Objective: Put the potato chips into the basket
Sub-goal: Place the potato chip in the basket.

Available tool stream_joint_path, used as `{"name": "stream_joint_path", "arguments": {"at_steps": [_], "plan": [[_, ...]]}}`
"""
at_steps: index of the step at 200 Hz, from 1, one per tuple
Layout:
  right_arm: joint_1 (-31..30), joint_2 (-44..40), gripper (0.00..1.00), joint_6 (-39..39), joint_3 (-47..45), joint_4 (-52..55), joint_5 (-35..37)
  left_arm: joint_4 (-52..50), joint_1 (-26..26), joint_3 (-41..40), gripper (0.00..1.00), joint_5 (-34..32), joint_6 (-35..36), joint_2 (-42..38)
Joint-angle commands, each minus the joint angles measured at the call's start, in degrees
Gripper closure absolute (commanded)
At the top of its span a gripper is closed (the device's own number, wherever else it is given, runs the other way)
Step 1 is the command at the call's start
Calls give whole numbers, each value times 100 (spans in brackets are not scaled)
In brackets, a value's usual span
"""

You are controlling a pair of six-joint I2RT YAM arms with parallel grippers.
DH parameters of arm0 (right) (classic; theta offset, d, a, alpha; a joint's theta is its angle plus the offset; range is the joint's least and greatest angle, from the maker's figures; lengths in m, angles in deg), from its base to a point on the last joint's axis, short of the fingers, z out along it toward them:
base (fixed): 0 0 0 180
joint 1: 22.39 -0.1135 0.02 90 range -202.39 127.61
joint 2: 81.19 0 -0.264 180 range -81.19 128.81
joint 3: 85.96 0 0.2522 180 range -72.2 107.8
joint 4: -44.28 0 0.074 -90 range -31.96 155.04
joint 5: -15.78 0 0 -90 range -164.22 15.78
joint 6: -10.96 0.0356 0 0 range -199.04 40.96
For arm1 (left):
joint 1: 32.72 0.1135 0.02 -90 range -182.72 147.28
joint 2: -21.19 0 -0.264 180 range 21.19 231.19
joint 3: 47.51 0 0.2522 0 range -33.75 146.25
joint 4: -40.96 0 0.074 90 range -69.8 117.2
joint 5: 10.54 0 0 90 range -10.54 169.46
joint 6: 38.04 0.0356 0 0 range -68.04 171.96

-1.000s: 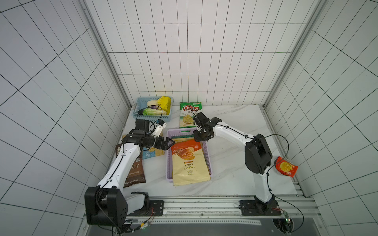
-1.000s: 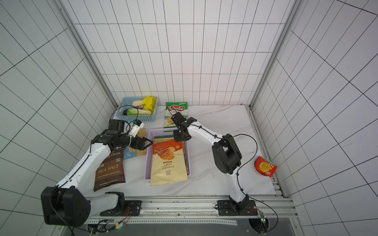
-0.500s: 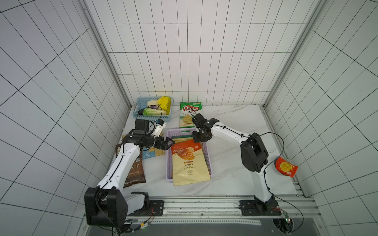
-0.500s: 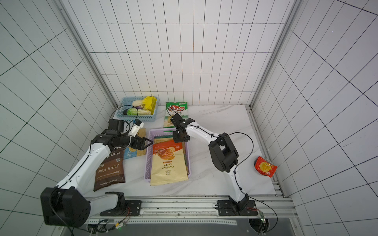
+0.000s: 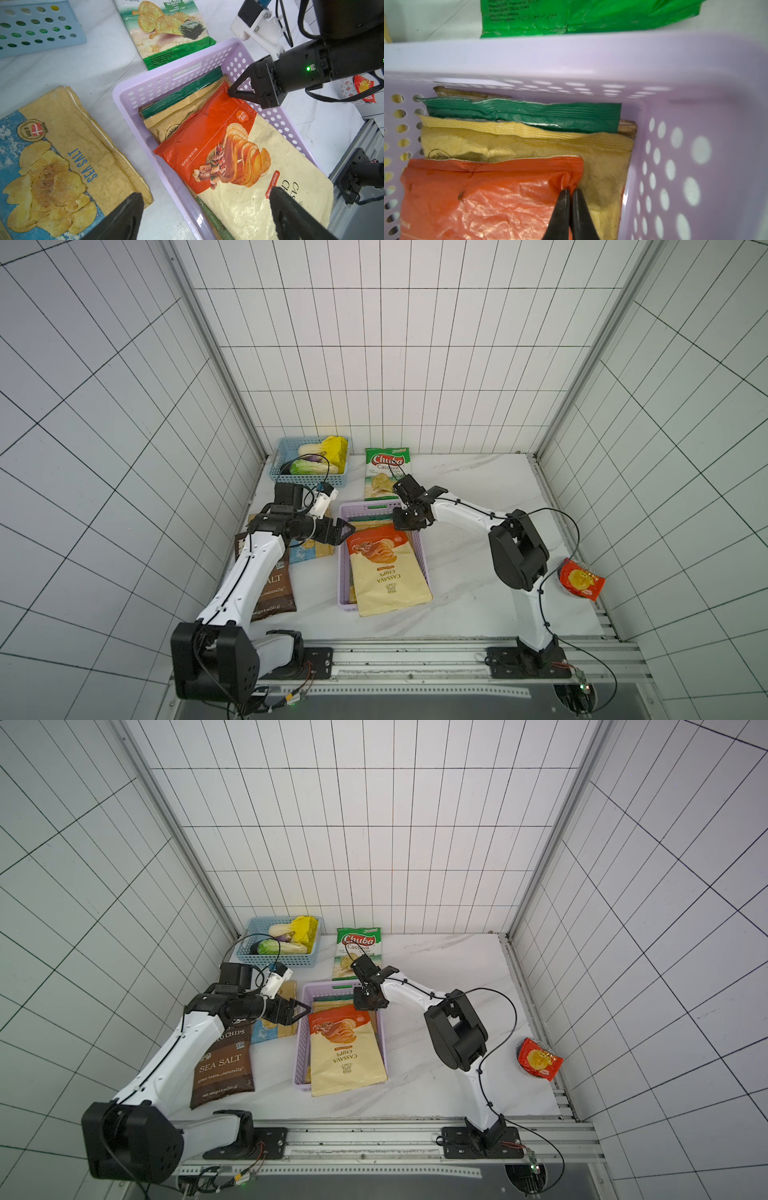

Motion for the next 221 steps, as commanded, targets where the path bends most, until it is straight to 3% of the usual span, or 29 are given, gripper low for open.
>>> {"name": "stream_joint_path", "arguments": {"at_steps": [1, 45, 93, 135, 221], "plan": [[33, -276, 99, 139, -319, -211, 248, 116, 2, -19, 7, 25, 9, -74], [34, -707, 100, 475, -884, -969, 538, 119, 2, -8, 7, 29, 9, -74], [28, -1189, 100, 892, -1782, -2491, 834, 122, 2, -10, 7, 34, 9, -80], [25, -1256, 100, 1045, -2083, -3504, 1113, 123, 2, 7, 7, 51, 1, -54], [-320, -1168, 100, 1362, -2355, -4509, 1842, 130, 2, 9, 7, 69, 0, -74]]}}
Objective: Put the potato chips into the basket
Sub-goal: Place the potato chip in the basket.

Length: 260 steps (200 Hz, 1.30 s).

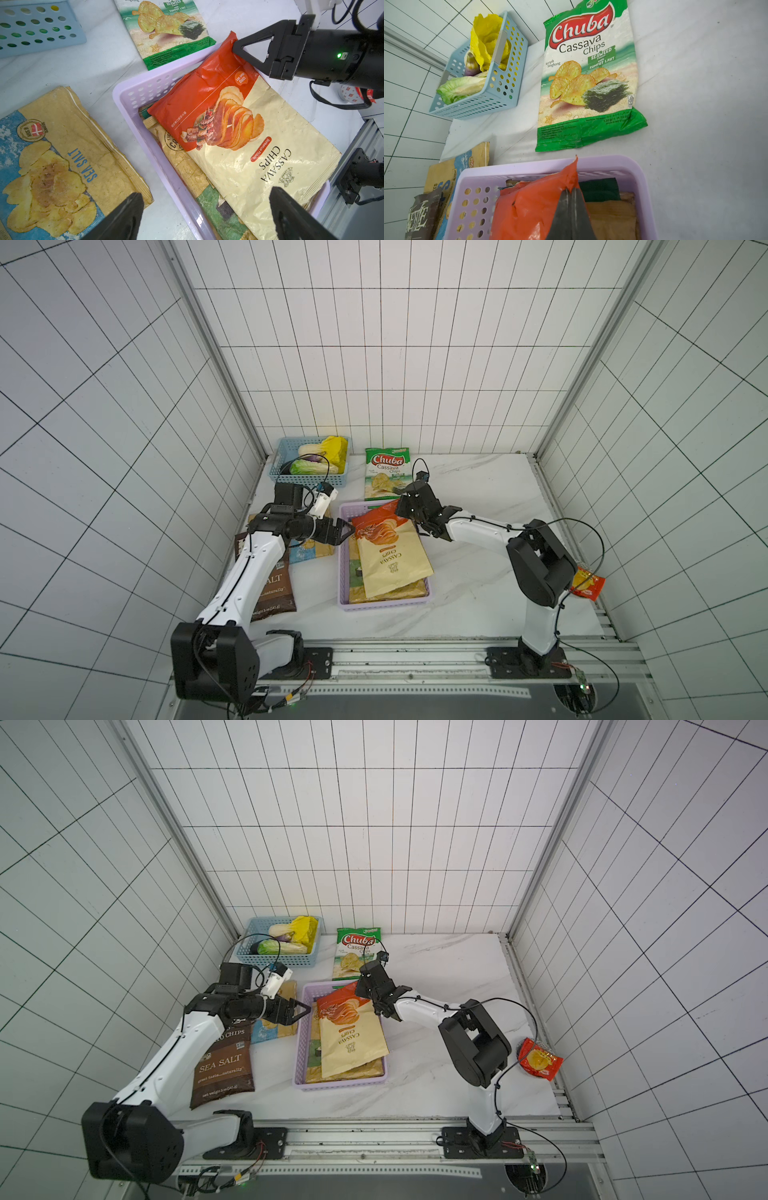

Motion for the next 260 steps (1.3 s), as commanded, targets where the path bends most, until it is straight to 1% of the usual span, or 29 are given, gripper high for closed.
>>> {"name": "stream_joint_path", "arguments": {"at_steps": [1, 38, 67, 76, 88, 96, 101, 105, 114, 118, 127, 142, 155, 165, 185, 196, 209, 216, 233, 241, 260], "plan": [[-183, -83, 100, 187, -263, -531, 403, 126, 2, 8, 7, 67, 0, -74], [-409, -52, 100, 263, -300, -420, 552, 127, -2, 16, 7, 68, -9, -73], [-432, -204, 100, 286, -522, -401, 609, 136, -2, 1, 7, 77, 1, -118], [-424, -180, 90, 211, -491, -352, 520, 132, -7, -1, 7, 84, 3, -118], [-417, -169, 83, 175, -440, -158, 494, 131, -3, 8, 7, 84, -8, -125], [-404, -223, 76, 158, -485, -130, 493, 131, -7, 8, 7, 76, 1, -133], [-398, -287, 69, 143, -526, -105, 509, 134, -7, 8, 7, 67, 1, -144], [-390, -347, 66, 124, -556, -62, 526, 135, -6, 8, 7, 58, 0, -152], [-375, -527, 63, 63, -595, 104, 579, 138, -7, 1, 7, 51, 0, -174], [-371, -621, 59, 12, -615, 187, 607, 138, -7, -1, 7, 49, 0, -183], [-362, -867, 56, -120, -649, 398, 652, 131, -7, -16, 7, 49, 9, -197], [-336, -1232, 48, -460, -490, 935, 545, 143, -7, -21, 7, 50, 9, -193], [-336, -1448, 48, -894, -264, 1467, 103, 143, -7, -27, 7, 49, 0, -188], [-344, -1550, 49, -1141, -135, 1859, -394, 157, -7, -27, 7, 49, 2, -197], [-353, -1693, 50, -1547, -7, 2506, -1691, 166, -7, -53, 7, 34, -7, -201], [-375, -1764, 51, -1737, -22, 2865, -2270, 183, -5, -69, 7, 15, -17, -205], [-435, -1891, 52, -1923, -150, 3248, -2686, 201, -7, -80, 6, -16, -39, -197], [-470, -1983, 56, -2035, -236, 3420, -2853, 209, -7, -89, 6, -21, -44, -188], [-567, -2220, 60, -2249, -438, 3768, -3190, 219, -2, -89, 6, -12, -55, -155], [-606, -2342, 61, -2289, -541, 3845, -3325, 225, -7, -89, 6, -14, -53, -145], [-643, -2518, 70, -2235, -801, 3730, -3924, 223, -7, -91, 6, -4, -53, -131]]}}
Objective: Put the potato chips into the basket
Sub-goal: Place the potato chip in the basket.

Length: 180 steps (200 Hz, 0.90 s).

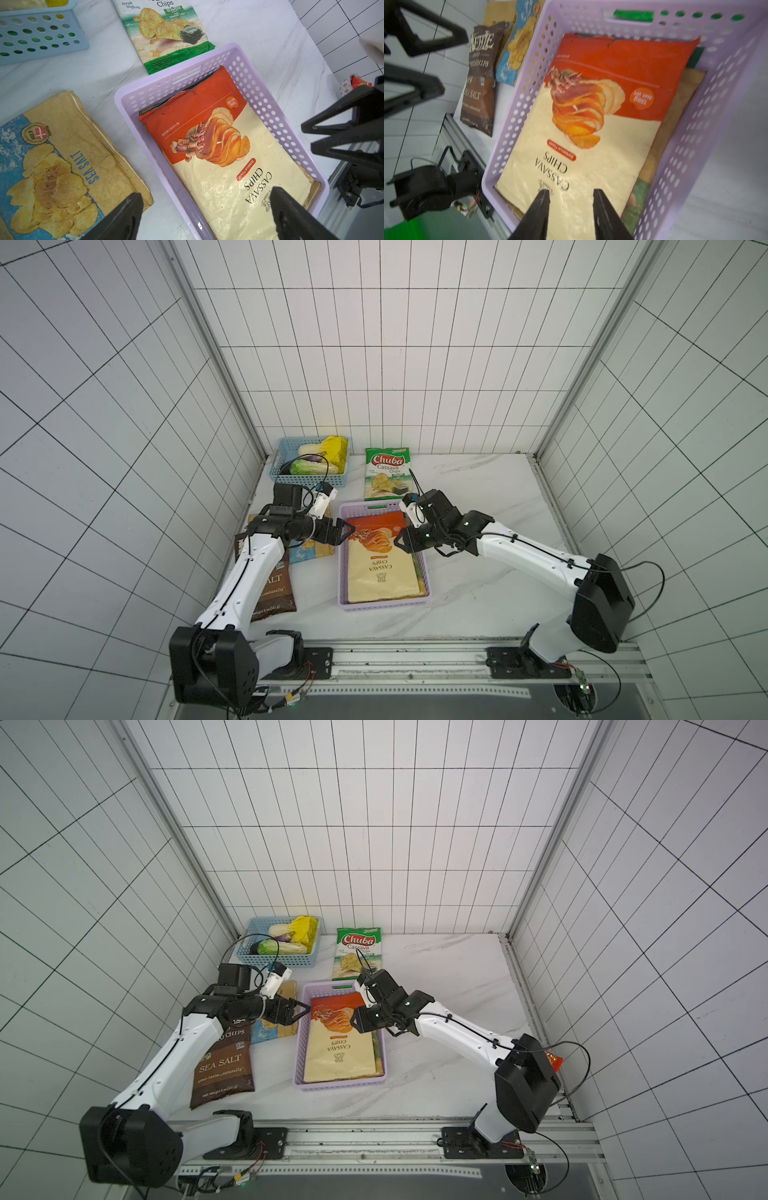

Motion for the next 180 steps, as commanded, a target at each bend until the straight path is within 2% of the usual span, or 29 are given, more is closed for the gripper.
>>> {"name": "stream_joint_path", "arguments": {"at_steps": [1, 19, 44, 102, 180], "plan": [[-97, -351, 71, -243, -368, 397, -1089, 136, -7, -44, 6, -12, -18, -30], [-190, -289, 85, -135, -535, 114, -1613, 133, -5, -48, 6, -12, -18, -32], [-458, 59, 100, -183, -464, 81, -1773, 136, -7, -50, 6, -4, -18, -41], [-992, 834, 100, -483, -70, 467, -1481, 143, -3, -74, 6, 1, 1, -59], [-1061, 1407, 100, -656, 120, 822, -849, 142, -3, -61, 6, -18, 9, -68]]}}
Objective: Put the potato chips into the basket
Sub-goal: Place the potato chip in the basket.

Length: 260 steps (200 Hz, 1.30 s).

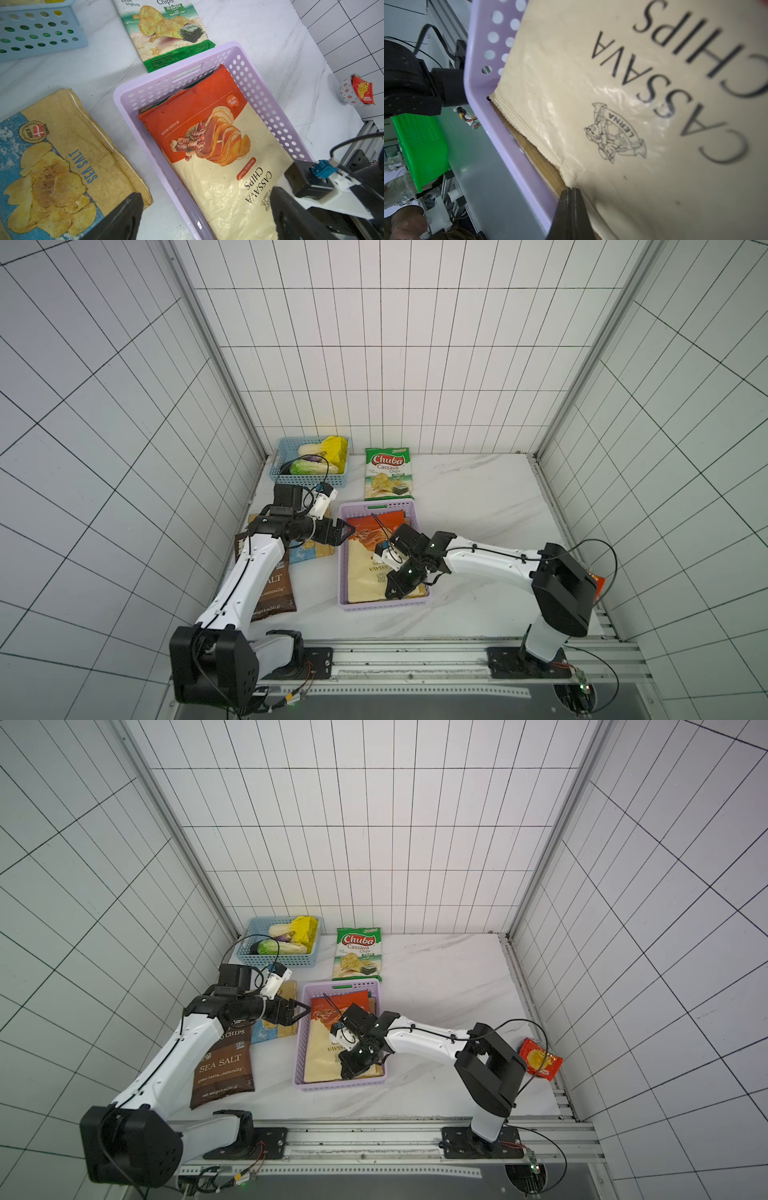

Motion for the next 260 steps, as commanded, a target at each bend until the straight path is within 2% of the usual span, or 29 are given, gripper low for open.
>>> {"name": "stream_joint_path", "arguments": {"at_steps": [1, 95, 150, 184, 233, 260], "plan": [[-46, 194, 100, -171, 238, 316, 297, 134, -5, -30, 6, -20, 18, -68], [-36, 505, 100, -329, 326, 325, 545, 134, -7, -10, 6, -30, 9, -61], [-36, -31, 100, -481, 524, 430, 141, 142, -5, -6, 6, -21, 9, -87], [-62, -213, 100, -415, 617, 277, -438, 159, -7, -15, 6, -21, 9, -85], [-241, 486, 100, -366, 1162, 67, -631, 199, -7, -15, 6, -166, -51, -162], [-317, 924, 100, -351, 1490, -70, -685, 428, 64, -39, 6, -673, -346, -353]]}}
